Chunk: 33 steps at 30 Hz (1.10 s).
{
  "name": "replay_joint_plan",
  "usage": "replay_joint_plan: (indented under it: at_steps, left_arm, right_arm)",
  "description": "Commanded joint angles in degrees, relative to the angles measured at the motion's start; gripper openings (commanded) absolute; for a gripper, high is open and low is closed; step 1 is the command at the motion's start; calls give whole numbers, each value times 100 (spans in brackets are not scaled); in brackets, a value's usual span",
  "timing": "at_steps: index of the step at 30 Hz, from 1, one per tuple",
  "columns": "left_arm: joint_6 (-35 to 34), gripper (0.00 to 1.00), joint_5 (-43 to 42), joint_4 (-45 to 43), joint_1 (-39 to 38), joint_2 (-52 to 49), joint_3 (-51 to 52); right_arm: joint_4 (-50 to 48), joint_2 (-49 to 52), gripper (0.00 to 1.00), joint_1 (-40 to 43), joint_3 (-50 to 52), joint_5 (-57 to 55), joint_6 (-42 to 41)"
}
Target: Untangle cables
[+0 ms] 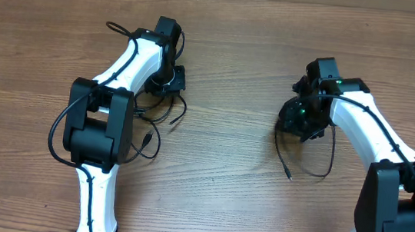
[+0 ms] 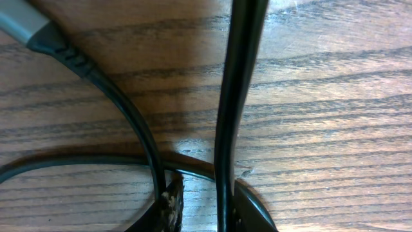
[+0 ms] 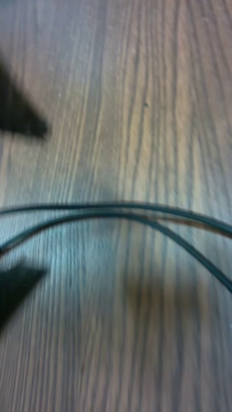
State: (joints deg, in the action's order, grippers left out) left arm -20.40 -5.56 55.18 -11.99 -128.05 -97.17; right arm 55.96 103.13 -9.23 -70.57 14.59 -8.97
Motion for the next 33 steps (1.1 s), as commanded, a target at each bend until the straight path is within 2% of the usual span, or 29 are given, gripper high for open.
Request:
replay_joint_plan:
  at_steps: [1, 7, 10, 14, 18, 21, 25, 27, 29, 31, 33]
  left_arm:
    - [114, 22, -153, -44, -61, -216, 175]
    - [111, 22, -153, -42, -61, -216, 175]
    - [114, 22, -153, -42, -61, -216, 175]
    - [114, 23, -153, -42, -61, -216, 175]
    - [114, 23, -153, -42, -61, -216, 175]
    - [114, 23, -151, -42, -61, -216, 175]
    - [114, 23, -151, -42, -61, -216, 175]
    - [111, 23, -153, -44, -61, -216, 175]
    - [114, 23, -151, -44, -61, -216, 175]
    - [114, 23, -151, -44, -61, -216, 175]
    - [114, 24, -149, -44, -61, -216, 175]
  right_arm:
    - [24, -122, 90, -57, 74, 306, 162]
    - [933, -122, 93, -35, 76, -262, 299]
    - [1305, -122, 87, -46, 116, -275, 297]
    - [1285, -122, 84, -173, 400, -398, 299]
    - [761, -122, 77, -273, 796, -518, 297]
    - [400, -122, 65, -295, 1073, -522, 297]
    - [205, -122, 62, -365, 1399, -811, 297]
    - [79, -122, 57, -413, 1519, -1025, 157]
    - [33, -122, 49, -446, 1582, -1167, -2]
    - [22, -122, 32, -483, 1615, -1266, -142]
    - [20, -122, 25, -529, 1631, -1309, -398]
